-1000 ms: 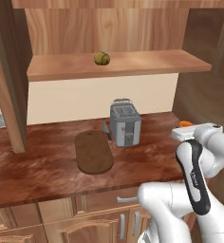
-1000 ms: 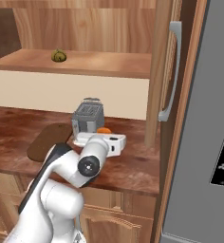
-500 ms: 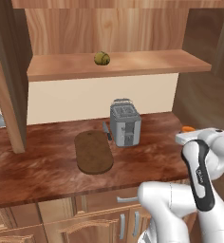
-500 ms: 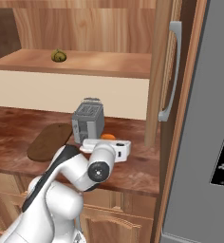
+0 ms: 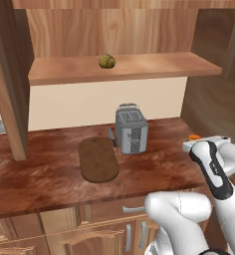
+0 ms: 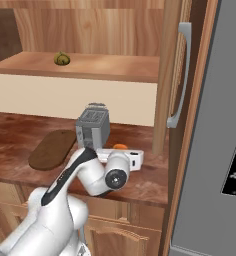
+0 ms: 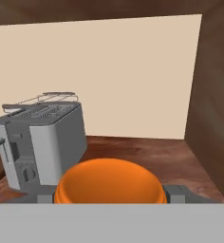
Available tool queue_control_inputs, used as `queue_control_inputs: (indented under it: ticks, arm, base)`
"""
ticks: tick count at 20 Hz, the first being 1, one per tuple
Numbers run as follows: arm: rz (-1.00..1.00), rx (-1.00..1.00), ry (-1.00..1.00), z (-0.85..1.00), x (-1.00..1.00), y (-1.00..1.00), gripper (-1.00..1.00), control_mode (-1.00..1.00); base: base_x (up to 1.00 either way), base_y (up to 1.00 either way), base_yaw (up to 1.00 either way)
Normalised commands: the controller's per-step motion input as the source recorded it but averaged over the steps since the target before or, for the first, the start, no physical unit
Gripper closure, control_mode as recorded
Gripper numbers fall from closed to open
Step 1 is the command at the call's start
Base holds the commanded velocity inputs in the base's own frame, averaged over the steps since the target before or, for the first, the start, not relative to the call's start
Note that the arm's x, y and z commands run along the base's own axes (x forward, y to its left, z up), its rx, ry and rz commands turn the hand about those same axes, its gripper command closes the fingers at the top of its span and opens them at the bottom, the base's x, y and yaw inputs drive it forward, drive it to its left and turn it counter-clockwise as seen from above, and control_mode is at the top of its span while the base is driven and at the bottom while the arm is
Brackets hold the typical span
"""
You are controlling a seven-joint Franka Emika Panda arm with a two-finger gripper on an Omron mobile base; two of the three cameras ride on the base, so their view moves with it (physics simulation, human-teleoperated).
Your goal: Pick the bread, place it on the cutting board, pick the jam, place it on the counter, and close the cabinet.
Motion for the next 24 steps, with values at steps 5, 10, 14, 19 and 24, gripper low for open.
queue_control_inputs:
  ticks: [5,10,14,19,24]
  arm:
    - [-0.01,0.0,0.0,-0.5,0.4,0.01,1.0,-1.0]
    - [-0.04,0.0,0.0,-0.48,0.42,0.05,1.0,-1.0]
    - [-0.07,0.0,0.0,-0.46,0.44,0.11,1.0,-1.0]
    - [-0.07,0.0,0.0,-0.43,0.39,0.08,1.0,-1.0]
    - [-0.08,0.0,0.0,-0.34,0.28,0.12,1.0,-1.0]
  base:
    - [0.0,0.0,0.0]
    - [0.0,0.0,0.0]
    - [0.0,0.0,0.0]
    - [0.0,0.0,0.0]
    - [0.0,0.0,0.0]
